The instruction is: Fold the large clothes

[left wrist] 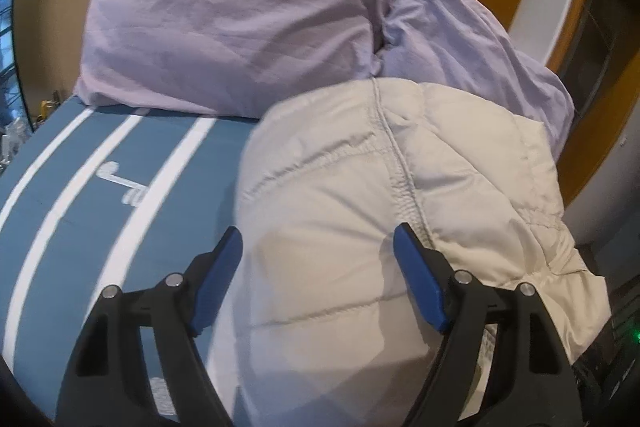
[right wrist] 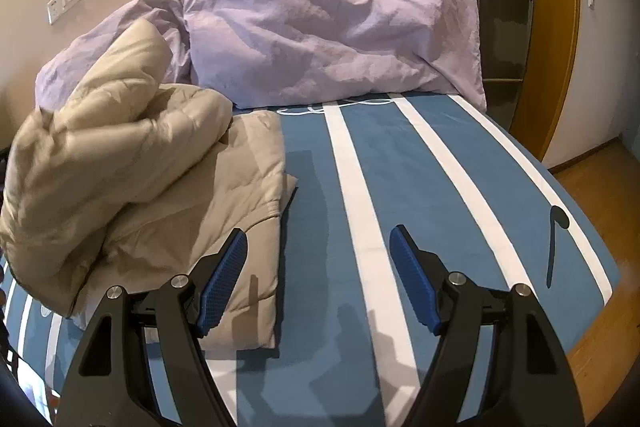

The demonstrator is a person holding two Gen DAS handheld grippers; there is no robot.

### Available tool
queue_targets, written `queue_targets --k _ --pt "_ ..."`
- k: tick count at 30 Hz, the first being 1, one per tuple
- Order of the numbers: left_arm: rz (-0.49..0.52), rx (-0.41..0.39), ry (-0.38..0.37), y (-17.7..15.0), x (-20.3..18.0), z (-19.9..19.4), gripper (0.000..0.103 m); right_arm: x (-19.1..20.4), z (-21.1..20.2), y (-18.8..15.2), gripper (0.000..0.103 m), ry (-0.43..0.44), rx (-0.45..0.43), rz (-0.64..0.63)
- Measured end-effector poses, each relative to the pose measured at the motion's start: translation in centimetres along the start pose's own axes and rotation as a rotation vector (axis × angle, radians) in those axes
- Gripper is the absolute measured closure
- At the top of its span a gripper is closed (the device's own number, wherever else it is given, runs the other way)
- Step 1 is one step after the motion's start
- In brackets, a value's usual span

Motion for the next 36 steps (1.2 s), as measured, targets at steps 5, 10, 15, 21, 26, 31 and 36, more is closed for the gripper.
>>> queue_targets --k 5,10,15,21,26,31,36 --pt "0.043 -0.006 -0.009 -1.0 -2.2 1.0 0.027 -1.1 0.0 1.0 0.029 -0.01 -0.014 0.02" --pt "0.099 -0.017 -0.013 -2.0 -3.9 1.3 0.028 -1.9 -0.6 2.7 0.034 0.024 -0.032 0.06" --pt "0.159 -0.028 -0.021 -3.3 -5.3 1.3 0.028 -0.4 -1.1 4.4 0.051 0.147 -0.04 0.088" --pt "0.202 -0.027 -0.023 -3.9 -6.9 1.6 0.028 3.3 -0.3 4.4 0.065 0.238 -0.016 0.05" --pt "0.207 -0.024 -0.015 -3.9 -7.2 1.9 0.028 4.5 0.8 3.9 0.067 0.216 -0.005 0.032" --pt "0.217 -0.034 -0.022 -3.9 -7.4 1.8 0.027 4.7 3.5 2.8 0.067 0.147 0.046 0.011" --pt "0.241 -0.028 -0.059 -3.3 -7.8 0.8 0.025 4.1 6.0 1.5 0.066 0.145 0.077 0.032"
Point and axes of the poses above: each gripper's, at about its wrist camera, not at the fingertips, and z roughly the way its jaws point, x to its left, y to its top, the point moved 1 cm from there along z, roughly the way its jaws point, and after that the axes turned 2 degrees about -z, right-handed, at the moved point
